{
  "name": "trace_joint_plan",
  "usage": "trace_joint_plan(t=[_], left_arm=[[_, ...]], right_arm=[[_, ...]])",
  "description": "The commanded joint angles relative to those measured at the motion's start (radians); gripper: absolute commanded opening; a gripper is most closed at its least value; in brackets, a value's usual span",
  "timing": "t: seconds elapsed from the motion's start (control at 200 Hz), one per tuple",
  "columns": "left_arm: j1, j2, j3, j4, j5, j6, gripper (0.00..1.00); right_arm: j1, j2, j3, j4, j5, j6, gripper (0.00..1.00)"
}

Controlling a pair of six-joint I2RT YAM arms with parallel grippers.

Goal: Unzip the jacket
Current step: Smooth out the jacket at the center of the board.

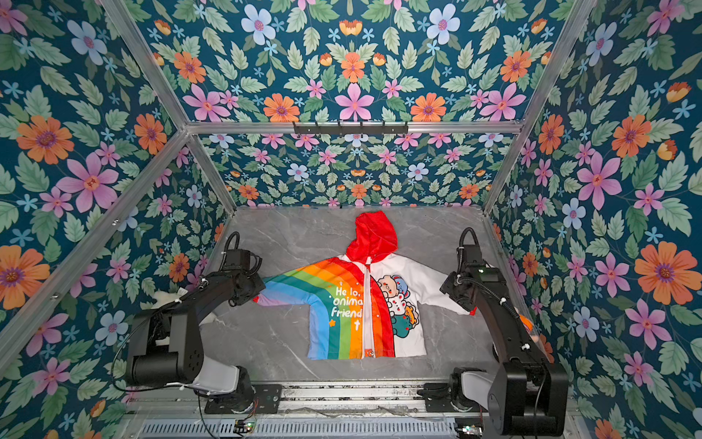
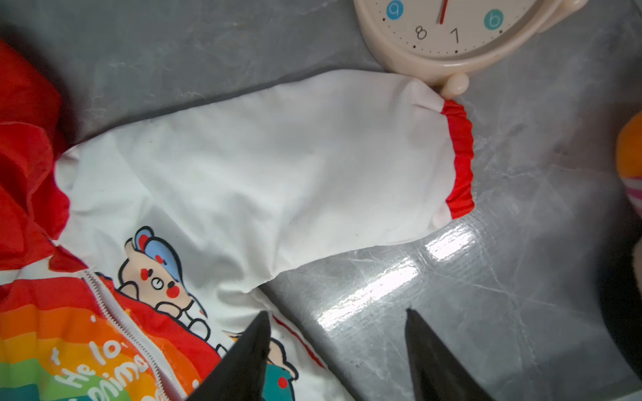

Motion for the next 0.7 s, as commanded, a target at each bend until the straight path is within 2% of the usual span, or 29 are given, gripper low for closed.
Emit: trace_joint_plan(t=[0.0,0.25,0.445,0.695], left_arm=[[0.029,0.001,0.008,-0.034,-0.044,0.012,0.0],[0.066,-0.009,0.013,-0.038,-0.056,0.013,0.0],[0.077,-0.01,0.014,-0.043,-0.077,0.013,0.0],[0.088,-0.009,0.018,-0.048,-0.079,0.006,0.0]], right_arm=[[-0.005,0.043,0.013,-0.03,0.038,-0.015,0.61],[-0.027,0.141,0.062,-0.048,0.098,-0.043,0.61],[-0.108,0.186,0.082,-0.046,0.086,-0.069,0.58],[-0.161,0.244,0.081,-0.026,0.049,-0.071,0.52]])
